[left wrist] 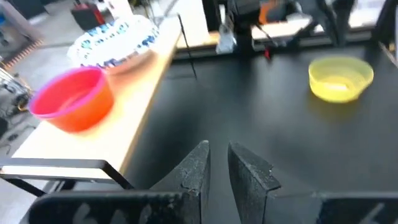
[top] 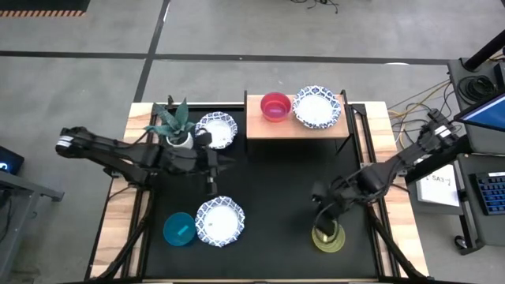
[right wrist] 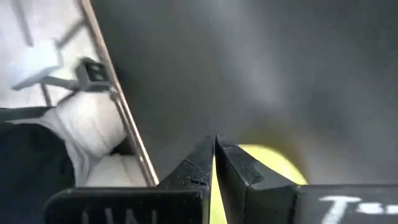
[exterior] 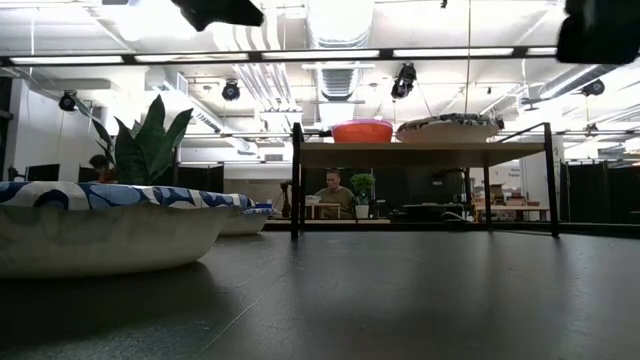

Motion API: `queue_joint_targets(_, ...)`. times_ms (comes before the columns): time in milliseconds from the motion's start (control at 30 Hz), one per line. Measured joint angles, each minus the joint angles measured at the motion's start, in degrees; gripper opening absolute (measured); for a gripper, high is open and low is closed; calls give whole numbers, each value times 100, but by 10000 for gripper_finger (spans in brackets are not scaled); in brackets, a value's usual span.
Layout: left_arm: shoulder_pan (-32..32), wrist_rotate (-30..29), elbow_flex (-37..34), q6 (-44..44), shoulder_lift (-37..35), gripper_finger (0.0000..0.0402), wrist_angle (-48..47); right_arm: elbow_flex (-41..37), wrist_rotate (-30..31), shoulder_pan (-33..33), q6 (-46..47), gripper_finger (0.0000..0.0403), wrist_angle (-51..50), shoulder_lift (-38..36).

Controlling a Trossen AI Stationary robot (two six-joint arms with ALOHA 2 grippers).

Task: Place and stack bowls onto a shelf
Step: Stack the yellow bowl on the violet bowl on the stock shelf

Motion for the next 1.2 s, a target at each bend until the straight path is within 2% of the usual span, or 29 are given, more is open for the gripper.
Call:
queue_joint_targets(267, 0, -155, -522, 177, -624, 39, 373, 912, -394, 326, 1354, 9, -849, 1063)
queue_joint_targets(467, -25, -155, -680, 139, -690, 39, 380, 1144, -605, 512, 2262, 9, -944, 1647)
queue_joint_targets(633, -94, -151, -690, 151, -625, 39, 424, 1120, -628, 536, 2636, 12, -984, 2090)
queue_joint_targets(767, -145, -151, -690, 153, -625, 39, 422, 1120, -895, 534, 2762, 43, -976, 2343)
queue_joint_targets(1033, -151, -151, -690, 324, -630, 39, 422, 1120, -819, 534, 2756, 138, -976, 2711)
queue_joint_targets(1200, -151, -151, -690, 330, -630, 39, 415, 1114, -691, 521, 2698, 158, -968, 2977)
